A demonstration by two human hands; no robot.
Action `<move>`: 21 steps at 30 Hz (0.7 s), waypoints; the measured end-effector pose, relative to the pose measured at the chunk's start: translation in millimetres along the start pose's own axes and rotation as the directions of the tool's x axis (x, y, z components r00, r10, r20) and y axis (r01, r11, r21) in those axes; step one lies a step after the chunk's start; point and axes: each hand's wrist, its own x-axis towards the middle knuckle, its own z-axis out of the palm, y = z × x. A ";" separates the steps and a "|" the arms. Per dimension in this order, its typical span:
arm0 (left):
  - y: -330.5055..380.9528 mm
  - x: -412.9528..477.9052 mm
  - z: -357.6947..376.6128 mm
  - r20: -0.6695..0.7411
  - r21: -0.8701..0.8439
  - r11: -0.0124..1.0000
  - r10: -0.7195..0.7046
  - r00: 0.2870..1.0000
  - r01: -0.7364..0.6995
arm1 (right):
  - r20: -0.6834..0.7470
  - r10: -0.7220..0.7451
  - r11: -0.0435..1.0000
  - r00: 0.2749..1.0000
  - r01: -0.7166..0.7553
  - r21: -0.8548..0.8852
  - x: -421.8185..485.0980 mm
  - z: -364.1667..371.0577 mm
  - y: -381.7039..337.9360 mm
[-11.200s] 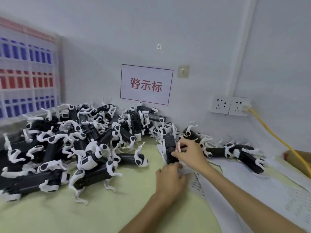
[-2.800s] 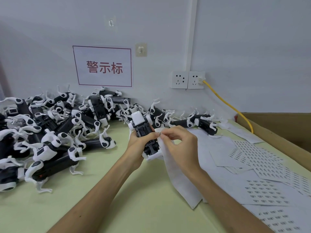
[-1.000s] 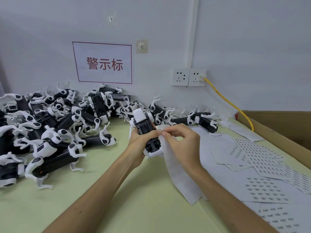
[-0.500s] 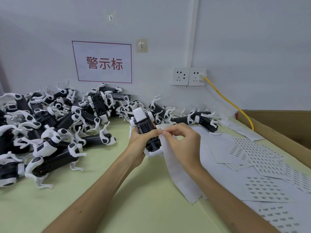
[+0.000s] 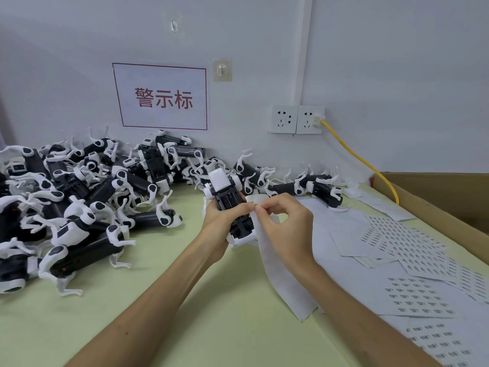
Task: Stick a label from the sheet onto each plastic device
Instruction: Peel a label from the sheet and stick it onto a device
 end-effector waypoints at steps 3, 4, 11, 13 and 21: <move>-0.3 0.3 1.1 -0.014 0.006 1.000 0.001 1.000 -0.001 | -0.016 -0.009 1.000 1.000 0.009 -0.009 -0.8 1.6 0.3; -0.1 0.1 1.6 -0.020 0.006 1.000 0.000 1.000 0.000 | -0.022 -0.012 1.000 1.000 0.012 -0.011 -0.9 2.3 0.3; 2.3 -1.1 2.0 -0.024 -0.003 1.000 0.023 0.999 -0.023 | 0.006 0.046 0.998 0.999 -0.046 0.043 1.5 2.0 -0.2; 3.3 -1.2 2.2 -0.021 -0.009 0.999 0.035 0.999 -0.035 | 0.034 0.067 0.993 0.997 -0.070 0.093 3.3 1.6 -0.6; 4.6 -1.2 1.5 -0.022 0.070 0.995 0.067 0.997 -0.066 | 0.105 0.176 0.956 0.979 -0.195 0.219 7.9 -1.5 0.8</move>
